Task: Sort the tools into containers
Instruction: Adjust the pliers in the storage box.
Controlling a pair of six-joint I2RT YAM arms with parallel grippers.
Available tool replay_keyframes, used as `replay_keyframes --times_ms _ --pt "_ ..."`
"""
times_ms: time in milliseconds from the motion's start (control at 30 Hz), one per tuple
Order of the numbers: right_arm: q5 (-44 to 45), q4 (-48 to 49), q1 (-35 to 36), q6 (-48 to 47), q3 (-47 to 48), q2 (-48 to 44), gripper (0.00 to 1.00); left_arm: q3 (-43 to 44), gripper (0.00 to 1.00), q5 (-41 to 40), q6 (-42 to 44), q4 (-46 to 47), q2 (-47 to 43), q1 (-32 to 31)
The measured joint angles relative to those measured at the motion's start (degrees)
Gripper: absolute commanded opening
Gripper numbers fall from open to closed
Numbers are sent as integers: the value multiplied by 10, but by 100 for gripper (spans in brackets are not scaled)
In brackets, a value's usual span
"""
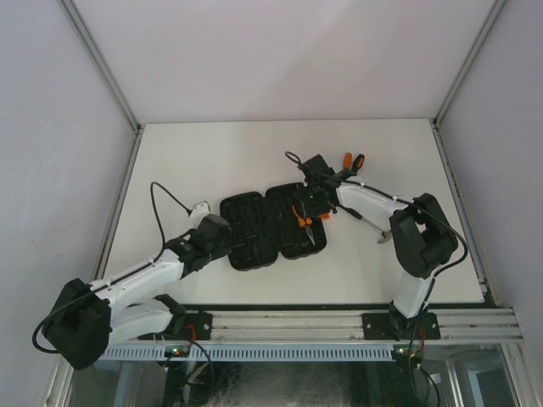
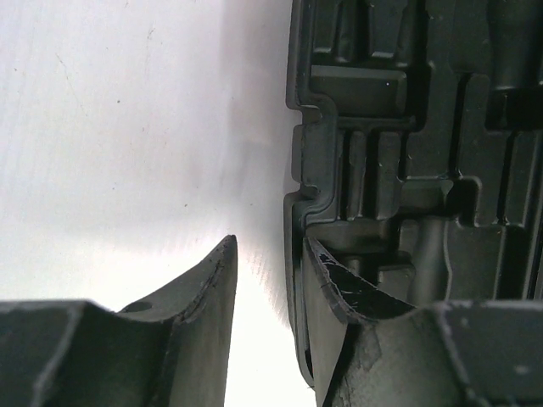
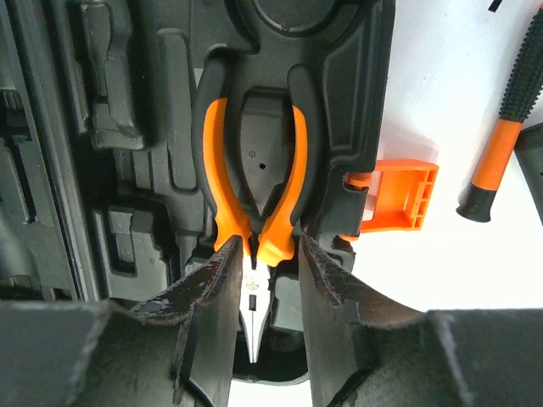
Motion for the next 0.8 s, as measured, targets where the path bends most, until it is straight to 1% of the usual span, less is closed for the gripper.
replay_keyframes --times_ms 167,367,467,633,800 --pt "2 -5 10 -1 0 0 35 0 41 3 1 10 15 -2" --pt "28 -16 31 -1 0 0 35 0 40 11 5 30 43 -3" --pt "37 -19 35 -1 -5 -2 34 0 37 18 6 43 60 -3" --pt "40 -19 35 0 -8 -2 30 0 31 25 9 61 79 -3" --pt "38 -19 34 2 -8 -2 28 0 29 29 10 71 83 -3"
